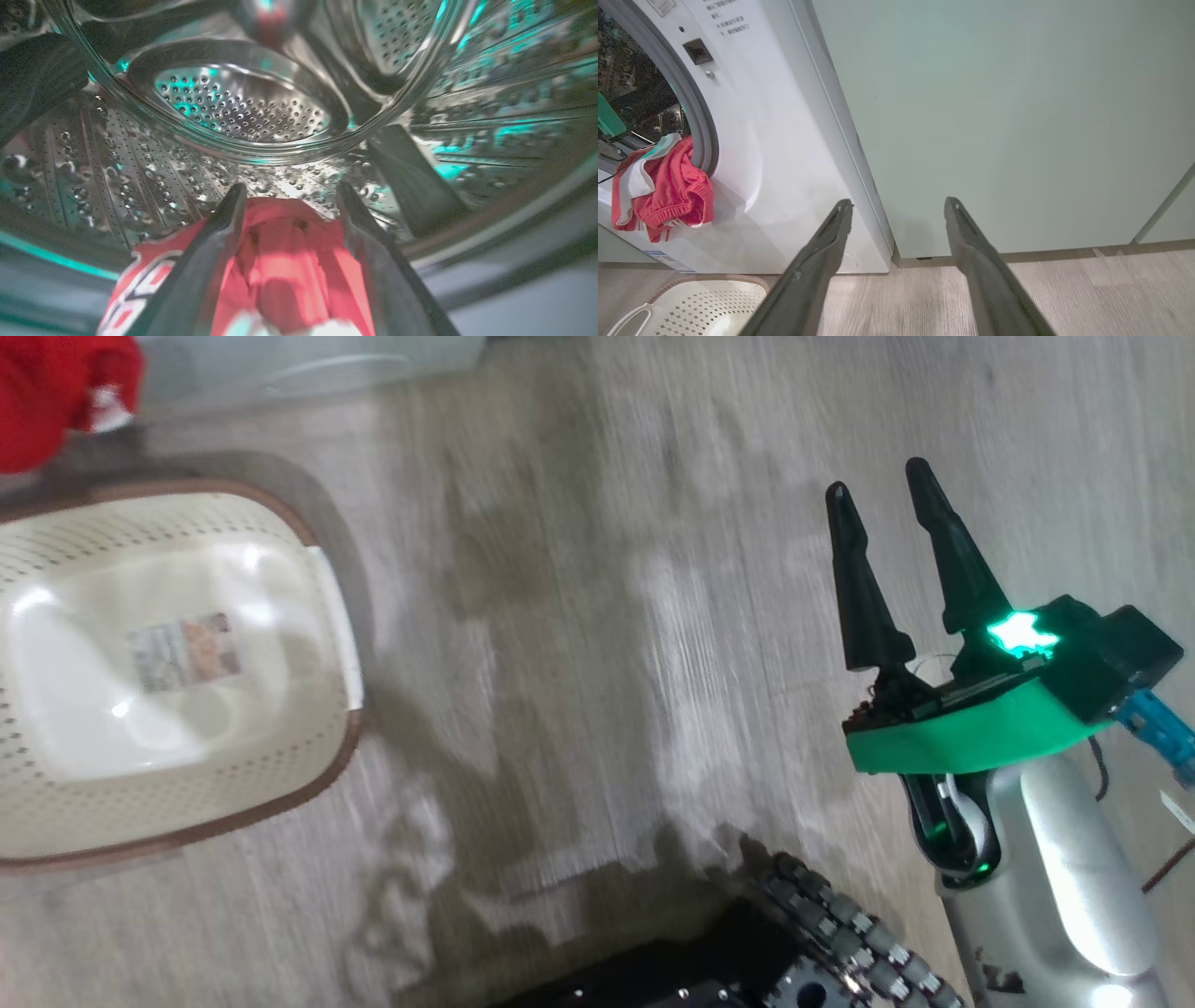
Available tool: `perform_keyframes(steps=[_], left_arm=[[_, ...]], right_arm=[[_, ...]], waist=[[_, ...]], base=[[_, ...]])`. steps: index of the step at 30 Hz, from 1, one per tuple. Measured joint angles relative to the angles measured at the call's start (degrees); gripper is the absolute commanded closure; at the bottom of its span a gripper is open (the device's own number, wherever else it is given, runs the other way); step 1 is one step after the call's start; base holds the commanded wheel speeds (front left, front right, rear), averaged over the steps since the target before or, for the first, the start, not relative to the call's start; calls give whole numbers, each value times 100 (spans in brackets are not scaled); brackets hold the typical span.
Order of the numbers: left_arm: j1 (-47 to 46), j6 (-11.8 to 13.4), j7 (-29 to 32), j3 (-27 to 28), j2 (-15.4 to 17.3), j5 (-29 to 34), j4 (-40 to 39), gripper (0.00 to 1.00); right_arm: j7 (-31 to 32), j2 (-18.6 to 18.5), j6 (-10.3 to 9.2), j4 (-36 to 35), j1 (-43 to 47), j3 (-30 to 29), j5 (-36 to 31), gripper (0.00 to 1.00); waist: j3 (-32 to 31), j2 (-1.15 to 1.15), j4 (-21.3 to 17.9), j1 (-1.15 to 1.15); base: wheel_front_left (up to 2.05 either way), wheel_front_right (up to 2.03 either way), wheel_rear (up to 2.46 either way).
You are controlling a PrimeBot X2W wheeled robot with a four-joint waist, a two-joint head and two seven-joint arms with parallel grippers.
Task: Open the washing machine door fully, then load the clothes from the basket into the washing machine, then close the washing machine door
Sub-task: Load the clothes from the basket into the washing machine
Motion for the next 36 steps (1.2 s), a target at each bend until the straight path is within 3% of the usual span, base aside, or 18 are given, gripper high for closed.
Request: perform_keyframes(steps=[6, 18, 26, 36], left_arm=[[1251, 323, -417, 91, -337, -181, -1034, 0], [4037, 1291, -543, 370, -637, -29, -4032, 0], [5154, 1541, -544, 359, -877, 230, -4827, 0], [6043, 1533, -544, 145, -1239, 491, -4963, 0]], right_arm=[[0, -1, 0, 127, 30, -163, -210, 0], [0, -4, 0, 449, 257, -548, -586, 0], [87, -7, 0, 583, 265, -694, -764, 0], [264, -7, 0, 740, 535, -719, -821, 0]], waist=[[-398, 0, 283, 0], [-1053, 0, 962, 0], [-1465, 0, 1296, 0], [-2033, 0, 1499, 0]], base=[[0, 0, 0], [0, 0, 0], [0, 0, 0], [0, 0, 0]])
